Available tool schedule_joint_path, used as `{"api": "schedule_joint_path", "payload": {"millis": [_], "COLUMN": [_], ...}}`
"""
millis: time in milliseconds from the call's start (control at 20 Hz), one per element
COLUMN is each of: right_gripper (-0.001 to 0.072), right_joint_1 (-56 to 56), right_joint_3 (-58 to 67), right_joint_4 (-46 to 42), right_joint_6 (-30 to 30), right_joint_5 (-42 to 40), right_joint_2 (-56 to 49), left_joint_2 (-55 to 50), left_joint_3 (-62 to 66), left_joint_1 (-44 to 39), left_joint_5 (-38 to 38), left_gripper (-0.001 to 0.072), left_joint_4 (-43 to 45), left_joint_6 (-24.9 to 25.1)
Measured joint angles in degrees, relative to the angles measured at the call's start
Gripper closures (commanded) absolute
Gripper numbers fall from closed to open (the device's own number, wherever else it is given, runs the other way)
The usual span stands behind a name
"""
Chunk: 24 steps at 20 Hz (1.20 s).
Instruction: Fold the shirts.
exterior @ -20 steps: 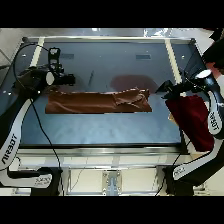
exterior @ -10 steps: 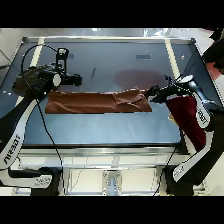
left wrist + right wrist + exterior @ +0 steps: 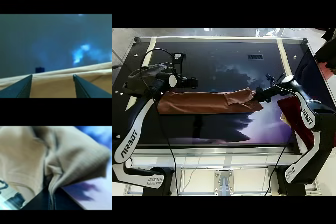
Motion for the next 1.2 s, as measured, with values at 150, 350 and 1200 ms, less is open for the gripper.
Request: {"api": "schedule_joint_path", "payload": {"millis": [150,350,1200], "right_gripper": [0.0702,0.0703,0.0706], "right_joint_1": [0.85,1.20,10.12], "right_joint_3": [1.99,7.15,25.75], "right_joint_4": [5.09,7.98,5.38], "right_joint_6": [-2.32,-2.75,10.16], "right_joint_5": [3.23,10.25,16.04], "right_joint_2": [1.29,4.85,14.78], "left_joint_2": [-1.84,-4.87,7.37], "left_joint_3": [0.00,0.00,0.09], "left_joint_1": [-1.40,-6.14,-11.52], "left_joint_5": [-2.95,-8.35,-3.50], "left_gripper": [0.0481,0.0697,0.0697], "left_joint_4": [-1.40,-2.67,0.98], "left_joint_6": [0.26,3.96,8.81]}}
